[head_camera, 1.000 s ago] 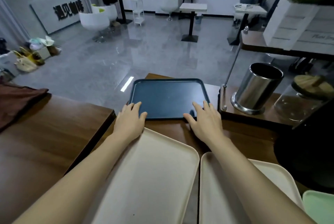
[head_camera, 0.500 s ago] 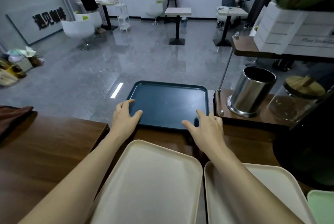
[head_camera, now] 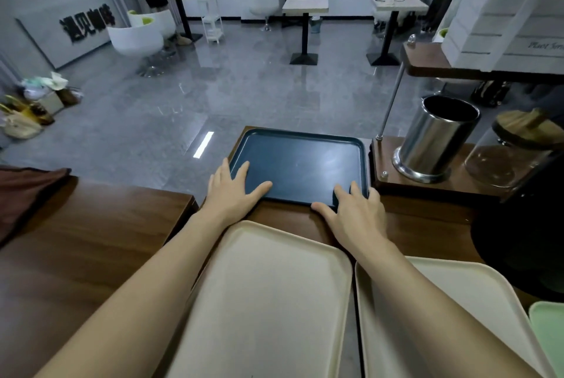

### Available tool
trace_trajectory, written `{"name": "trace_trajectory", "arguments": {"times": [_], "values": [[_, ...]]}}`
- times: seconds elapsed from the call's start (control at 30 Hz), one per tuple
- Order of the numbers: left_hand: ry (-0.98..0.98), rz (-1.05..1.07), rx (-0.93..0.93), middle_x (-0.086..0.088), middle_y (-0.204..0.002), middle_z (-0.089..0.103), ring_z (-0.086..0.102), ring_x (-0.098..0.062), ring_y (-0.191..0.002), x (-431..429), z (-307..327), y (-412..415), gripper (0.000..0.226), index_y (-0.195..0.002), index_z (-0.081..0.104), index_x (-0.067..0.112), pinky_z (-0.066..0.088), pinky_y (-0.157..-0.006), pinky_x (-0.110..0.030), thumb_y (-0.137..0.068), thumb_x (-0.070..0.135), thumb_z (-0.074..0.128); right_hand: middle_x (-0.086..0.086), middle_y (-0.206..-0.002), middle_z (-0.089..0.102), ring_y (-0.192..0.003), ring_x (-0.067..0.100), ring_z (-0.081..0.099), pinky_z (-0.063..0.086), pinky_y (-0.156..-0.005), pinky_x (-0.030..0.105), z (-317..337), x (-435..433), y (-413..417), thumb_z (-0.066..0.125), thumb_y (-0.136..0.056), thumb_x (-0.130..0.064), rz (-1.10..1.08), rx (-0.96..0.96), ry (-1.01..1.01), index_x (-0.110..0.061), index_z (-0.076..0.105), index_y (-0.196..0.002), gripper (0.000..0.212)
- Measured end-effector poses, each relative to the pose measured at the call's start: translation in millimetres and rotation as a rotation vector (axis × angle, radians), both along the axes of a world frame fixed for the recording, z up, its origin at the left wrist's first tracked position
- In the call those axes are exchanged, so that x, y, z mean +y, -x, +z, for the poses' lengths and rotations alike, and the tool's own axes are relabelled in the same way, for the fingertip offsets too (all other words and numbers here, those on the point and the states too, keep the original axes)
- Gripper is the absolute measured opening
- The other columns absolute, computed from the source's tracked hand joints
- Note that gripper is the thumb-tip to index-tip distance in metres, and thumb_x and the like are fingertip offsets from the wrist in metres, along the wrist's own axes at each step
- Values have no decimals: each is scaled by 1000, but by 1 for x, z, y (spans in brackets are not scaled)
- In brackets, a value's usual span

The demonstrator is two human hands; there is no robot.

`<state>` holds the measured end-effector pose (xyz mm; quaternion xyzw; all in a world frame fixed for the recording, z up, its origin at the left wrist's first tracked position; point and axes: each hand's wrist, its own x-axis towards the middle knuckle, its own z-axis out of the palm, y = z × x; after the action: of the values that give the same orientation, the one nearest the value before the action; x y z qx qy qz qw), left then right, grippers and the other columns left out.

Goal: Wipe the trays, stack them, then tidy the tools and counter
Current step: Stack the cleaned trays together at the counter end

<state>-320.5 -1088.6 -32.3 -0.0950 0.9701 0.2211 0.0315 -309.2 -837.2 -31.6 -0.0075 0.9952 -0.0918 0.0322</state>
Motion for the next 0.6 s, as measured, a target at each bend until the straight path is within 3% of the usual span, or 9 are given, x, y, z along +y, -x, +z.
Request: {"name": "trace_trajectory", "arguments": {"times": [0.13,0.23,0.3,0.4,0.47,0.6], "values": [[-128,-28,-69,-5,-170,-13,-4,-25,-158,-15,13,-21,94,-161,1,41,7,-127,-51,-87,83,42,5,-151,41,-143,39,23,32,-109,50,9,5,-10,33,-92,-77,50,21,-1,-34,39,-146,69],[-202,-26,-55,3,-171,-10,-7,-18,-157,-14,14,-68,90,-161,3,44,8,-127,-49,-90,79,44,2,-163,27,-153,33,13,24,-119,48,21,11,-32,40,-95,-69,289,44,122,-40,21,-157,71],[-158,-16,-33,3,-171,-5,-7,-17,-157,-9,10,-99,85,-162,6,40,8,-127,-44,-95,70,48,-2,-166,21,-154,24,10,21,-122,44,29,10,-55,48,-91,-71,570,-56,181,-44,25,-155,74],[-63,36,-9,-3,-172,2,-3,-21,-158,-2,9,-140,78,-162,17,34,8,-127,-42,-98,59,53,-7,-169,8,-155,23,-1,7,-123,43,28,7,-83,55,-77,-83,859,-234,72,-52,27,-152,86],[-19,75,1,-6,-171,7,-1,-25,-158,5,10,-170,70,-160,26,33,7,-127,-46,-99,55,53,-5,-169,6,-155,28,-5,2,-123,49,22,7,-90,50,-73,-89,934,-212,-33,-53,21,-153,93],[133,257,26,-6,-169,19,2,-32,-157,29,7,-244,57,-153,39,35,6,-125,-54,-100,54,46,-1,-164,19,-152,33,4,11,-120,52,18,4,-102,39,-74,-93,910,-106,-86,-49,21,-154,93]]}}
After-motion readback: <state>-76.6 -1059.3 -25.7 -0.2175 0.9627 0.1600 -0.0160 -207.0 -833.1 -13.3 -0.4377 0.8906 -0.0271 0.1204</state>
